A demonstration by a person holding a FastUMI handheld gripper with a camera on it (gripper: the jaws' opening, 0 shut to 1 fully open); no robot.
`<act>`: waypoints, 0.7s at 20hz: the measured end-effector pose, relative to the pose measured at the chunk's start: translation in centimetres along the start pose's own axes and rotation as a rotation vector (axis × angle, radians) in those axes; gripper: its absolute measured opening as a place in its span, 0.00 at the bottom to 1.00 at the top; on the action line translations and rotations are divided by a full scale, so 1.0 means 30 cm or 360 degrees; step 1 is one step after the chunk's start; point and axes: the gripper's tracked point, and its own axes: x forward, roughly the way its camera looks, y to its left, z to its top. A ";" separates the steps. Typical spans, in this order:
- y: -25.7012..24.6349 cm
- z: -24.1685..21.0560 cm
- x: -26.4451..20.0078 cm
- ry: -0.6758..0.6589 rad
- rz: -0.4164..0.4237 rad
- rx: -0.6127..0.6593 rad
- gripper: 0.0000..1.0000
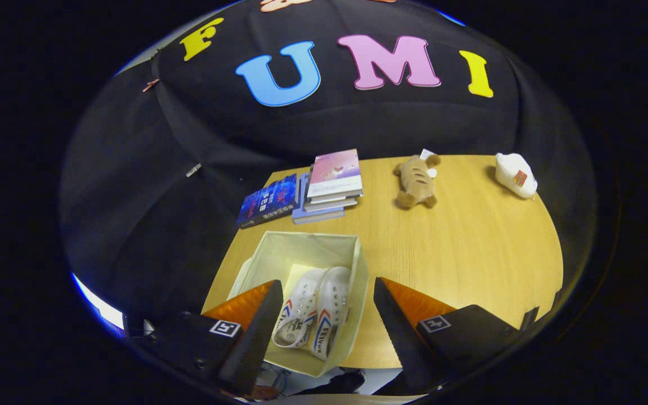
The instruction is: Open the storage box then place both shoes into the box .Put the left shoe in first, then the right shoe, with the right side of both shoes facing outward in a uniform manner.
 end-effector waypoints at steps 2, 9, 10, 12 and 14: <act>-0.055 0.078 -0.062 -0.0119 0.0025 -0.0066 0.99; -0.295 0.362 -0.292 -0.0575 0.0040 -0.0263 0.98; -0.334 0.404 -0.326 -0.0658 0.0031 -0.0281 0.98; -0.408 0.477 -0.398 -0.0812 0.0004 -0.0319 0.98; -0.469 0.529 -0.459 -0.0945 -0.0018 -0.0335 0.98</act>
